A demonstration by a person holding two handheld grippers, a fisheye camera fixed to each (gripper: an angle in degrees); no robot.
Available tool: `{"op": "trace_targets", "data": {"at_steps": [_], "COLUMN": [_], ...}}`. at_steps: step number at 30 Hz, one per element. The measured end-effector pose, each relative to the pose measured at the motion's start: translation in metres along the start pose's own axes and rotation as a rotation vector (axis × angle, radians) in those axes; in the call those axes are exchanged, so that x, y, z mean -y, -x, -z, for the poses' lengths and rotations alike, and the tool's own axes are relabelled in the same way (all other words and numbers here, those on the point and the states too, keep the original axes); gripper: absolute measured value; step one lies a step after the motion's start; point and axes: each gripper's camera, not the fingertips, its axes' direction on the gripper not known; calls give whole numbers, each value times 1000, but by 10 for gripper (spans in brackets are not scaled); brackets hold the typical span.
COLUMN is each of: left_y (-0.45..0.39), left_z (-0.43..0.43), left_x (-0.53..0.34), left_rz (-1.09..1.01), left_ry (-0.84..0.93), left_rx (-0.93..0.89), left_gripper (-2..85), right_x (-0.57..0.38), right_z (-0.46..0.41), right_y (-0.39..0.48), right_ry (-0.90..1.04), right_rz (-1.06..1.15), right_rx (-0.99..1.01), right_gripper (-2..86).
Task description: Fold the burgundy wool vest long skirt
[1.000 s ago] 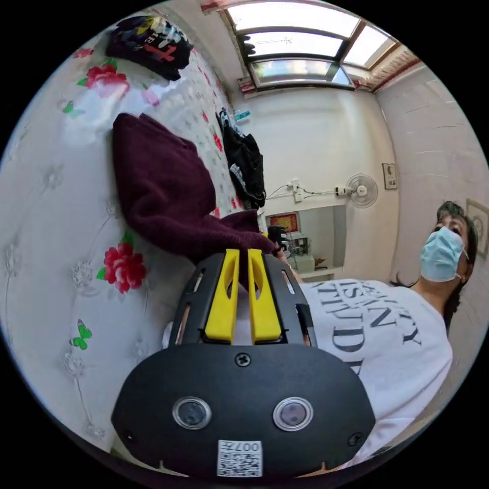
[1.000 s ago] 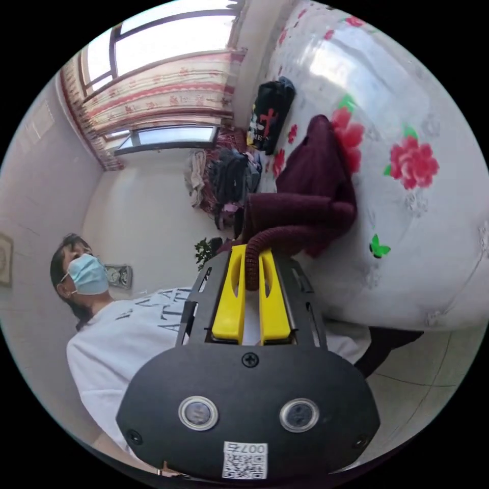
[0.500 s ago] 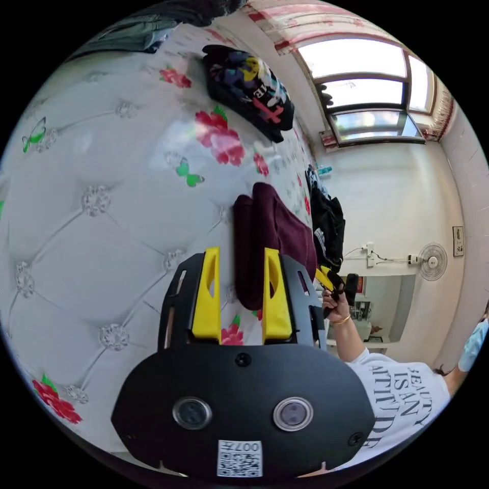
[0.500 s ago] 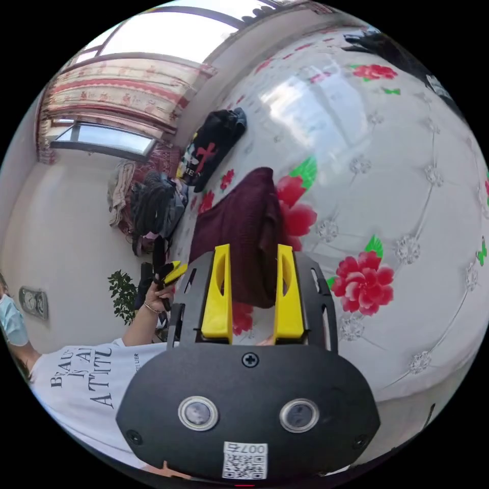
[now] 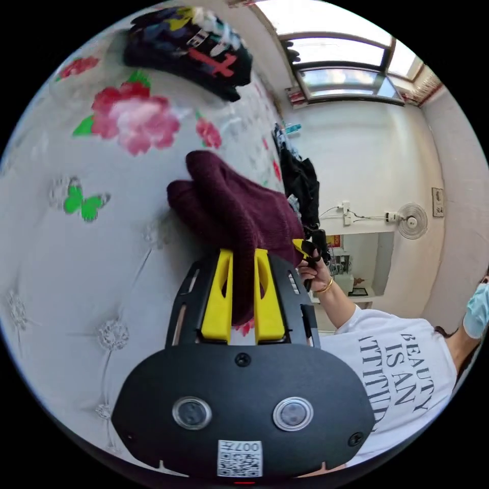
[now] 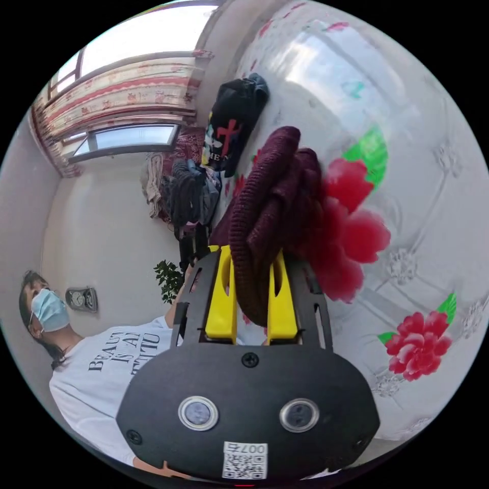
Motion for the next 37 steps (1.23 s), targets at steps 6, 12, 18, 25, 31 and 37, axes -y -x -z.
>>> {"op": "trace_targets", "data": {"at_steps": [6,12,18,25,31,37], "left_y": [-100,-112,-5,21,9,9], "left_z": [83,165,120,48,-34,-83], "left_x": [88,169,197,128,51,2], "left_rz": [-262,-236,42,-11,-114,22], "left_ry": [-163,-414,-280,-214,-65,60], "left_rx": [50,186,448,557,725,633], "left_gripper": [63,70,92,91,79,54], "right_x": [127,276,343,249,178,129], "right_z": [3,-68,-174,-156,9,198], "right_y": [155,249,149,-9,-155,-222], "right_ry": [-67,-148,-187,-205,-394,-722], "right_rz": [320,463,245,263,-67,-351], "right_rx": [4,-43,-217,-583,-1100,-1395], "right_gripper": [72,76,81,79,88,97]}}
